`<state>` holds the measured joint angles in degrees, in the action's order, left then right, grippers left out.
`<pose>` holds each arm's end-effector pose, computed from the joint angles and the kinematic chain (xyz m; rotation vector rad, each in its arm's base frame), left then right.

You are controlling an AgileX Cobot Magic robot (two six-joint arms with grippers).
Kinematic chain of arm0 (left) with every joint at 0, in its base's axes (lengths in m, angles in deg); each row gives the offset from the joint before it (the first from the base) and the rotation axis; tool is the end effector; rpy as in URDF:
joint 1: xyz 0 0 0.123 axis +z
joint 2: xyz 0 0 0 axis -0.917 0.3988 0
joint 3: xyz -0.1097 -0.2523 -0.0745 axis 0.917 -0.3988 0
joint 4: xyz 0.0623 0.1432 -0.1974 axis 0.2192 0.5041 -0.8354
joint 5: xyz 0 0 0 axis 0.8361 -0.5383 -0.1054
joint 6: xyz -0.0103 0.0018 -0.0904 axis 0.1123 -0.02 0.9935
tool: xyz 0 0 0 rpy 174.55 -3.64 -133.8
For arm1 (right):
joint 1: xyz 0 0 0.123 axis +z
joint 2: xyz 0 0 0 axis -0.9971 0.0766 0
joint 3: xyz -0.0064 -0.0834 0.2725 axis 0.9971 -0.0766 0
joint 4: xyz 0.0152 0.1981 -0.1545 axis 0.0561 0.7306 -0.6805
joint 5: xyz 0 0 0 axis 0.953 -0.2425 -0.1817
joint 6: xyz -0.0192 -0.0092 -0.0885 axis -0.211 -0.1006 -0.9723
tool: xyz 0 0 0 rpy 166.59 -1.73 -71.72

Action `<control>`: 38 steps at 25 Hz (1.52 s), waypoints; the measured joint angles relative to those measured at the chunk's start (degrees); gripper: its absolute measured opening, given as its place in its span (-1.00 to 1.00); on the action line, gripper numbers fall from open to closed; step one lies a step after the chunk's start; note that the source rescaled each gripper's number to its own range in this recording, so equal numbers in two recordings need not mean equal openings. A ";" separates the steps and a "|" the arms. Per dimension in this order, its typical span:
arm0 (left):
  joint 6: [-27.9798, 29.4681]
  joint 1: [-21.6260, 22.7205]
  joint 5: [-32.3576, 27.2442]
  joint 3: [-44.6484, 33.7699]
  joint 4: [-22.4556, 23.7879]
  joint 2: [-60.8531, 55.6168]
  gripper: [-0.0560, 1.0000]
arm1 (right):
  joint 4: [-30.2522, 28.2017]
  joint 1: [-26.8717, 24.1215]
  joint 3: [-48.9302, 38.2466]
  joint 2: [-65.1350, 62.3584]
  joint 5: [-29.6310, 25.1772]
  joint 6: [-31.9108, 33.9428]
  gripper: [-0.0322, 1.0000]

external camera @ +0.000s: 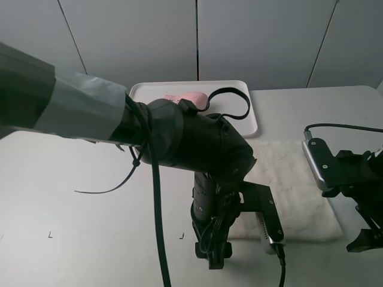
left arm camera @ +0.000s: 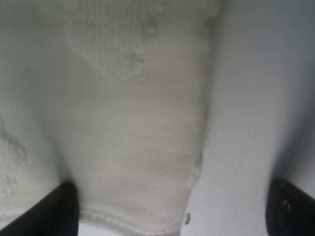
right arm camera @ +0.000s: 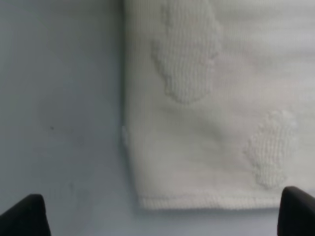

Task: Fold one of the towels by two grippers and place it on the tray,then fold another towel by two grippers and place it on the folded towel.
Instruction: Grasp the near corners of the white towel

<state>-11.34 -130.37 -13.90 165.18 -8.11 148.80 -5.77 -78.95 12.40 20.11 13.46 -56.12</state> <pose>0.1806 -0.3602 0.0930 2.1763 2.2356 0.0527 0.1864 0.0308 0.1373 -2.1499 2.2344 0.1486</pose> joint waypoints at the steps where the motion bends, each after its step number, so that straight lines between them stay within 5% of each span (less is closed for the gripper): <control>1: -0.10 0.00 0.00 0.03 0.00 0.00 0.96 | 0.13 0.09 0.00 0.00 0.09 -0.16 1.00; 32: 0.00 -0.10 -0.13 0.13 1.36 0.13 0.96 | -1.12 4.10 -1.31 11.66 6.02 2.56 1.00; 34: 0.00 -0.10 -0.13 0.13 1.47 0.13 0.96 | -2.14 4.10 -1.21 12.15 6.53 2.56 0.89; 38: 0.00 -0.10 -0.13 0.13 1.58 0.13 0.96 | -4.86 4.20 -2.57 12.27 12.40 2.70 0.23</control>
<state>-11.34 -130.47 -14.03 165.31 -6.54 148.93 -10.63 -74.75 9.83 32.39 25.86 -53.42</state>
